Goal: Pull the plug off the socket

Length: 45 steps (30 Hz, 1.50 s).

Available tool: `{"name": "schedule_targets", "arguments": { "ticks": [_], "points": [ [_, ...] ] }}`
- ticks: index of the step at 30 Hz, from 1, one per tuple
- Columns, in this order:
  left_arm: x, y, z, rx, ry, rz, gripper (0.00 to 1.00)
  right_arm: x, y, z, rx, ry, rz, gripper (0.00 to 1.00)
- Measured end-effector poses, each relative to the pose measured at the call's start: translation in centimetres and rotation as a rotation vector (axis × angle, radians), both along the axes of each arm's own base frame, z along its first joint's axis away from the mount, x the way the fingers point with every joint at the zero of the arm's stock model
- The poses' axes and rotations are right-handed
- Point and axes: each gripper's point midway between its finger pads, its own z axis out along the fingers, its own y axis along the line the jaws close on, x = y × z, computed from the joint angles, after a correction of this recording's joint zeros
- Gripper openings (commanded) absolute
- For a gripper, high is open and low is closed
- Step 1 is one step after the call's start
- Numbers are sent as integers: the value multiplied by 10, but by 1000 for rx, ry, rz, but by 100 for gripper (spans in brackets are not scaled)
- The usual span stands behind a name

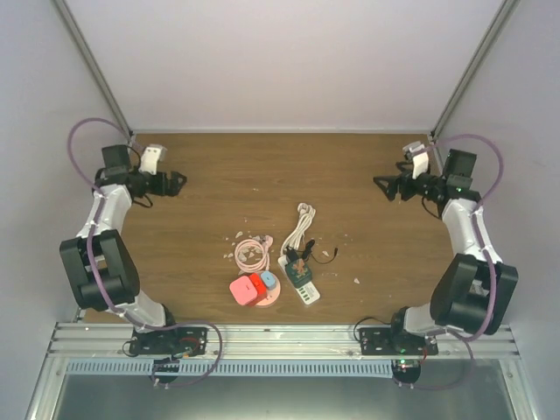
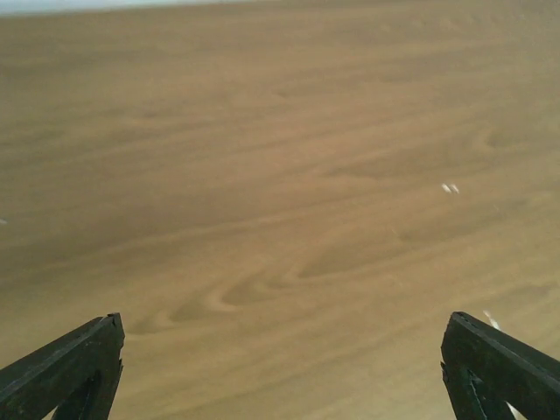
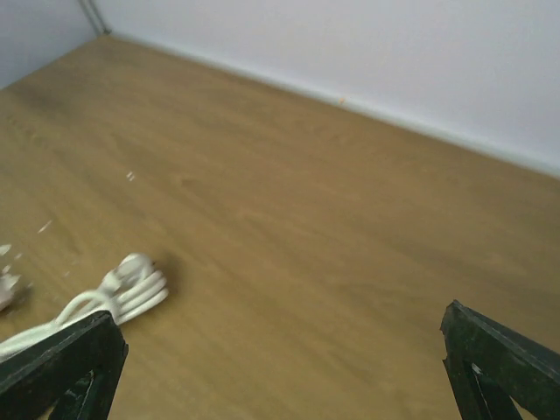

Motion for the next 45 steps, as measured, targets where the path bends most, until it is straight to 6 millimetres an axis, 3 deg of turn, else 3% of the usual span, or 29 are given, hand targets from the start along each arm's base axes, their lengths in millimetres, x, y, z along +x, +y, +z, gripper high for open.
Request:
{"name": "schedule_targets", "arguments": {
  "ticks": [5, 11, 17, 25, 30, 34, 45],
  "points": [
    [-29, -44, -27, 6, 43, -109, 99, -32, 30, -24, -6, 42, 48, 100],
    [-50, -88, -36, 27, 30, -313, 99, -59, 52, -44, -10, 68, 103, 100],
    [-75, -135, -51, 56, 27, -528, 97, -68, 62, -51, -16, 76, 137, 100],
    [-134, -192, -88, 147, 77, -775, 87, -74, 68, -48, -27, 50, 161, 100],
    [-157, -209, -111, 237, 104, -856, 83, -76, 70, -48, -24, 49, 168, 100],
    [-164, -216, -125, 314, 111, -888, 73, -77, 71, -48, -21, 48, 173, 100],
    [-141, -209, -153, 460, 119, -832, 48, -78, 72, -50, -18, 54, 175, 100]
  ]
}}
